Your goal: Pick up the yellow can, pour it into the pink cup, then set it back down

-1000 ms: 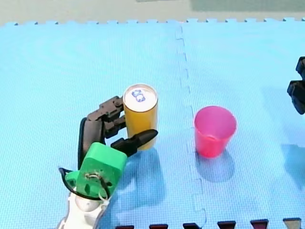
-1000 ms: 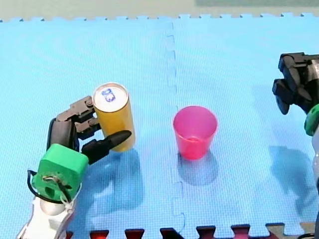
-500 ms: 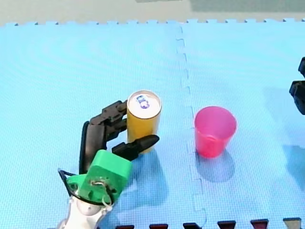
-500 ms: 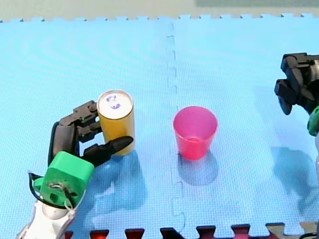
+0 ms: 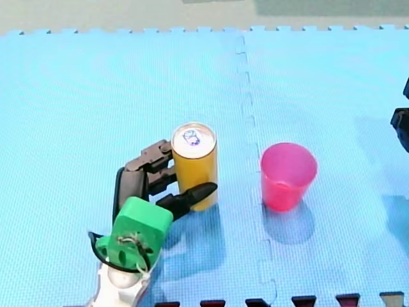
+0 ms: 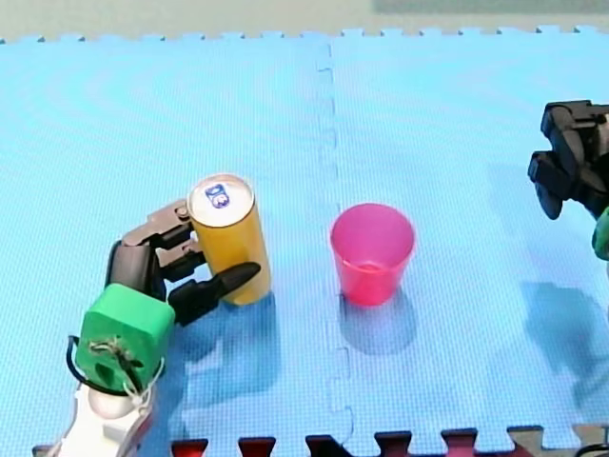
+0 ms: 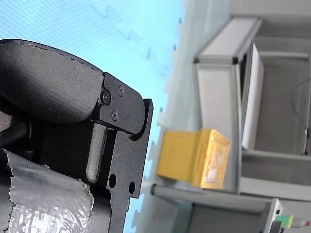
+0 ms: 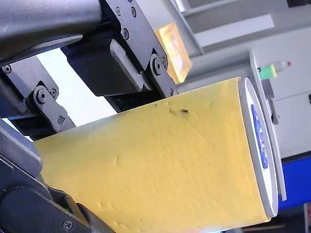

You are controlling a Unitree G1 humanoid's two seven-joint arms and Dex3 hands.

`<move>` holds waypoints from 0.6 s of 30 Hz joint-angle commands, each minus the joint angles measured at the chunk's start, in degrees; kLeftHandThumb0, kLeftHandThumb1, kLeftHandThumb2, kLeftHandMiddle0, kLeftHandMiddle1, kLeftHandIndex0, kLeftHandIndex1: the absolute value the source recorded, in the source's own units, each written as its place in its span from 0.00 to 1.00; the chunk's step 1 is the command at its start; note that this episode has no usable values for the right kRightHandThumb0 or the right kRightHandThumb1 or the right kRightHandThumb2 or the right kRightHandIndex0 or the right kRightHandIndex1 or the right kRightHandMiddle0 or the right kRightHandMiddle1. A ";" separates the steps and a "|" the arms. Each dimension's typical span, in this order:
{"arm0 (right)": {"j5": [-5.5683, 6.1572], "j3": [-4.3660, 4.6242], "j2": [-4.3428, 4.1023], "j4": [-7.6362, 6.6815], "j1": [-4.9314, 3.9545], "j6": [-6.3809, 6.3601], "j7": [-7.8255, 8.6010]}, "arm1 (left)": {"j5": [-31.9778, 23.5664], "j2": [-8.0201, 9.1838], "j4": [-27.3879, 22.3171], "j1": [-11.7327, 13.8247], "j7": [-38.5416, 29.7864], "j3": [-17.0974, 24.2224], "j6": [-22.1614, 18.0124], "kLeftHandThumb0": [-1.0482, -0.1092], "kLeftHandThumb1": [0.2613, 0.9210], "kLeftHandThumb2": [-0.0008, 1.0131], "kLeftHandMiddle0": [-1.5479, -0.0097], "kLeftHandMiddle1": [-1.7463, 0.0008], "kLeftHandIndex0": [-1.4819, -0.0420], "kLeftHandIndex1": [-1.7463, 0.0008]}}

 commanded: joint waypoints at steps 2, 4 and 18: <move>0.26 -0.09 -0.36 -0.23 0.06 0.11 0.09 | -0.12 -0.11 0.79 -0.52 0.34 0.20 -1.33 0.77 0.84 0.00 0.15 1.00 0.21 1.00; 0.26 -0.07 -0.35 -0.27 0.08 0.13 0.10 | -0.13 -0.20 1.29 -0.62 0.35 0.25 -1.54 0.77 0.84 0.00 0.15 1.00 0.22 1.00; 0.00 0.45 -0.44 -0.50 0.05 0.52 -0.82 | 1.07 -0.58 2.55 -0.74 1.54 -0.09 -0.97 0.78 0.84 0.00 0.15 1.00 0.22 1.00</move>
